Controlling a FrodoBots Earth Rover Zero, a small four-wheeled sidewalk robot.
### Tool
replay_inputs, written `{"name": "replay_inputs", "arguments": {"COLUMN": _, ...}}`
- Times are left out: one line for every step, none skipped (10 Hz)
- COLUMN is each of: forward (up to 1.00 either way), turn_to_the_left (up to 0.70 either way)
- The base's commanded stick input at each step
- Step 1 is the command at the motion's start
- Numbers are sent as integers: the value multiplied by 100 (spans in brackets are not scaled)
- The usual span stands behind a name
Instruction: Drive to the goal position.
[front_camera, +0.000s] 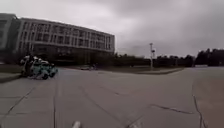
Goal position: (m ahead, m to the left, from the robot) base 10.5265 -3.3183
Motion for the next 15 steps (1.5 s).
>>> {"name": "replay_inputs", "arguments": {"forward": 70, "turn_to_the_left": 0}}
{"name": "replay_inputs", "arguments": {"forward": 70, "turn_to_the_left": 0}}
{"name": "replay_inputs", "arguments": {"forward": 70, "turn_to_the_left": 0}}
{"name": "replay_inputs", "arguments": {"forward": 70, "turn_to_the_left": 0}}
{"name": "replay_inputs", "arguments": {"forward": 70, "turn_to_the_left": 4}}
{"name": "replay_inputs", "arguments": {"forward": 70, "turn_to_the_left": 12}}
{"name": "replay_inputs", "arguments": {"forward": 70, "turn_to_the_left": 20}}
{"name": "replay_inputs", "arguments": {"forward": 70, "turn_to_the_left": 25}}
{"name": "replay_inputs", "arguments": {"forward": 70, "turn_to_the_left": 25}}
{"name": "replay_inputs", "arguments": {"forward": 70, "turn_to_the_left": 12}}
{"name": "replay_inputs", "arguments": {"forward": 70, "turn_to_the_left": 6}}
{"name": "replay_inputs", "arguments": {"forward": 70, "turn_to_the_left": 0}}
{"name": "replay_inputs", "arguments": {"forward": 70, "turn_to_the_left": 0}}
{"name": "replay_inputs", "arguments": {"forward": 70, "turn_to_the_left": 0}}
{"name": "replay_inputs", "arguments": {"forward": 70, "turn_to_the_left": 0}}
